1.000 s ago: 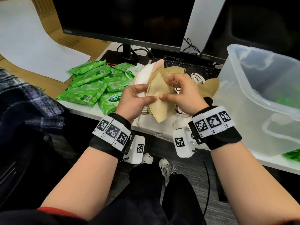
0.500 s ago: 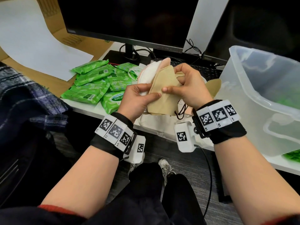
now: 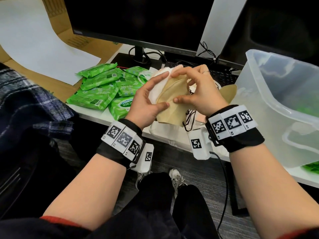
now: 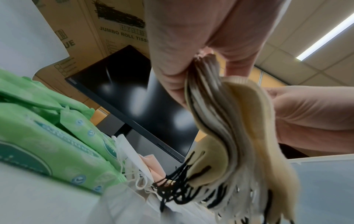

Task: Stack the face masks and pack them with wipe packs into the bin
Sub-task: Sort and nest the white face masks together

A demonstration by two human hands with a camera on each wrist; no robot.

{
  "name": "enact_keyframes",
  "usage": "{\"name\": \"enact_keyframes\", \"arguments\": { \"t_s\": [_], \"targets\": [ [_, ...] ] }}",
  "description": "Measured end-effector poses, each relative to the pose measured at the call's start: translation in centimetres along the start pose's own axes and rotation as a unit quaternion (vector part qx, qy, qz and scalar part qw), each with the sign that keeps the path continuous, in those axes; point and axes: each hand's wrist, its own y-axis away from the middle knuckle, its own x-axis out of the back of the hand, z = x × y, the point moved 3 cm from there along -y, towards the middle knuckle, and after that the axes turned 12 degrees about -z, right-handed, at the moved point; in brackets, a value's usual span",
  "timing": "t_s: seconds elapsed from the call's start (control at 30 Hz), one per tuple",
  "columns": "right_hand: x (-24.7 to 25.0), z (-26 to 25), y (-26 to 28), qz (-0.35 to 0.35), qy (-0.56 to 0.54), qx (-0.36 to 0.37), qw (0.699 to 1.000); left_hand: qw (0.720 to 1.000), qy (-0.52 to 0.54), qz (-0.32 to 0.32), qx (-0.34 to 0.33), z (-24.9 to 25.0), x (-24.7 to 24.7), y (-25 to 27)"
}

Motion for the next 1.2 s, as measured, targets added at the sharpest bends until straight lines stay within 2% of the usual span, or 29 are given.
{"name": "enact_keyframes", "arguments": {
  "t_s": [0.17,0.27,0.33,0.5,0.63,0.83,1.03,1.1,1.2],
  "targets": [
    [0.0,-0.1,-0.3,-0.006,0.049,-0.027,0.998,0.999,-0.045,-0.006,-0.012,-0.1,0.0,-0.1],
    [-0.1,-0.3,-0.3,0.032,0.044,-0.003,0.999,0.999,-0.040,0.013,-0.007,-0.5,0.3,-0.1],
    [-0.3,-0.3,-0.2,0.027,0.030,0.013,0.999,0.999,-0.040,0.025,0.003,-0.6,0.5,-0.1],
    [-0.9,0.6,-0.2,-0.031,-0.126,0.026,0.991,0.998,-0.028,0.033,0.042,-1.1,0.5,-0.2],
    [-0.5,1.4,-0.2,-0.002,-0.236,-0.001,0.972,0.997,0.003,0.039,0.065,-1.1,0.4,-0.2],
    [0.3,1.5,-0.4,-0.008,-0.206,-0.050,0.977,0.998,0.009,0.007,0.064,-1.0,-0.3,0.0],
    [0.2,2.0,-0.5,0.042,-0.169,-0.047,0.984,0.998,0.001,-0.001,0.069,-1.1,-0.1,0.1],
    [0.4,2.2,-0.5,0.057,-0.155,-0.040,0.985,0.997,0.035,0.024,0.069,-0.8,-0.2,0.1],
    [1.0,2.2,-0.1,0.078,-0.146,-0.029,0.986,0.988,0.054,0.123,0.075,-0.8,0.6,0.0]
  ]
}}
